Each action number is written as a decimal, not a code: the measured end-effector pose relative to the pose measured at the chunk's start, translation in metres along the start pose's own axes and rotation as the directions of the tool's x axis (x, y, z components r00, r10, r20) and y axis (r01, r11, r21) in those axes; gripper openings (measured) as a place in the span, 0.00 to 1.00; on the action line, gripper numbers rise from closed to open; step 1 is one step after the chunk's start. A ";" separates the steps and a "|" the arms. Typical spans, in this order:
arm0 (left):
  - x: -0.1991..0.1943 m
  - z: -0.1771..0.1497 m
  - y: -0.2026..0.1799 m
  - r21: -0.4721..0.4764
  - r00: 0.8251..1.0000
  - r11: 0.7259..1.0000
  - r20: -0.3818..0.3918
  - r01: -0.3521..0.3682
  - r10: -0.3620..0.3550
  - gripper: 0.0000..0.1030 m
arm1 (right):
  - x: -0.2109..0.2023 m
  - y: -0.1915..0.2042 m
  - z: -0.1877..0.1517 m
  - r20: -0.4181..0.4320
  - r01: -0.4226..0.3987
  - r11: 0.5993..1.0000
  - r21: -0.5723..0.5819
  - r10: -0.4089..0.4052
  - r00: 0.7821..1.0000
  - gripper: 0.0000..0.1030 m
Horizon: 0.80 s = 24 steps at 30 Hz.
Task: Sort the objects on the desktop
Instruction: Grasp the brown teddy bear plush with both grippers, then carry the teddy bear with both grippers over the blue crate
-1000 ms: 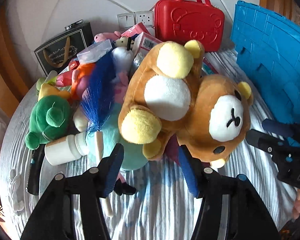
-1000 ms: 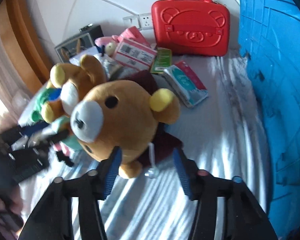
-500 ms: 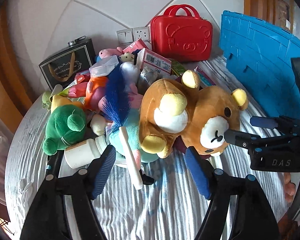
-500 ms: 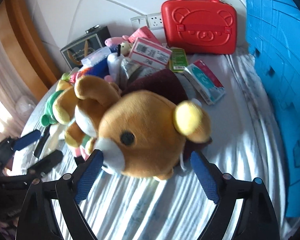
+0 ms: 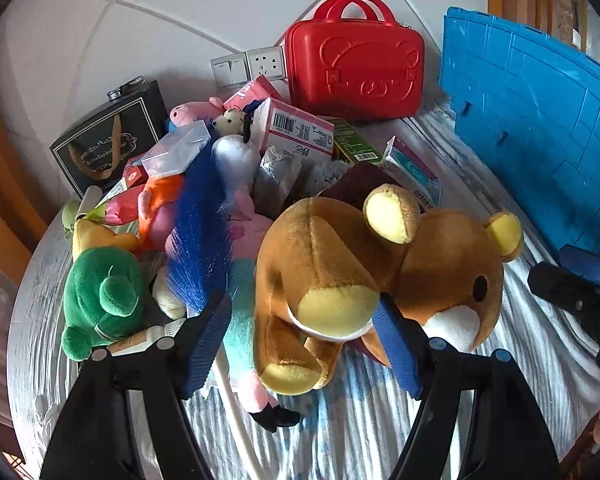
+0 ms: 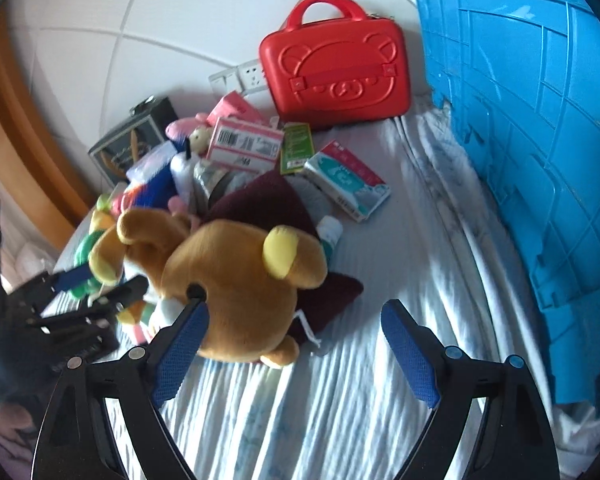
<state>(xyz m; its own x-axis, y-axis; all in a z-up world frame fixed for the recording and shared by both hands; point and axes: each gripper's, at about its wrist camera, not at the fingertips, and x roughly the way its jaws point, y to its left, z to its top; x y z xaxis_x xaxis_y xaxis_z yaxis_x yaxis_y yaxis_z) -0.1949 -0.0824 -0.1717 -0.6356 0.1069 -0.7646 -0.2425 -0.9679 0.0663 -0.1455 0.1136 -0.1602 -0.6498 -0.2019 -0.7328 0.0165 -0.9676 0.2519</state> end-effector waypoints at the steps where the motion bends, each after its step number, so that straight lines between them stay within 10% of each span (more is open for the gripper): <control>1: 0.000 0.000 0.001 -0.003 1.000 1.000 0.007 0.009 -0.009 0.70 | 0.002 -0.002 0.003 0.006 -0.002 1.000 0.014 0.002 1.000 0.74; 8: 0.001 0.004 0.002 0.038 0.999 0.998 0.029 0.042 -0.044 0.67 | 0.028 -0.012 0.025 0.004 -0.077 0.993 0.087 0.076 0.997 0.69; 14: -0.002 0.007 -0.002 0.050 0.995 0.994 0.035 0.095 -0.096 0.26 | 0.039 -0.003 0.030 -0.009 -0.080 0.995 0.053 0.080 0.997 0.31; 24: -0.052 0.015 -0.006 0.022 0.980 0.996 0.181 0.087 -0.089 0.21 | -0.022 0.016 0.039 0.145 -0.043 0.997 -0.066 0.052 0.988 0.27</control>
<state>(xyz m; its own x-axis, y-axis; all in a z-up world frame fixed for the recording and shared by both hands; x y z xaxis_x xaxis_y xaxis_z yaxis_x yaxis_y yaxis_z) -0.1714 -0.0789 -0.1229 -0.7332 0.2322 -0.6391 -0.3129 -0.9497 0.0139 -0.1605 0.1087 -0.1157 -0.7514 -0.2279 -0.6192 0.0948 -0.9660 0.2406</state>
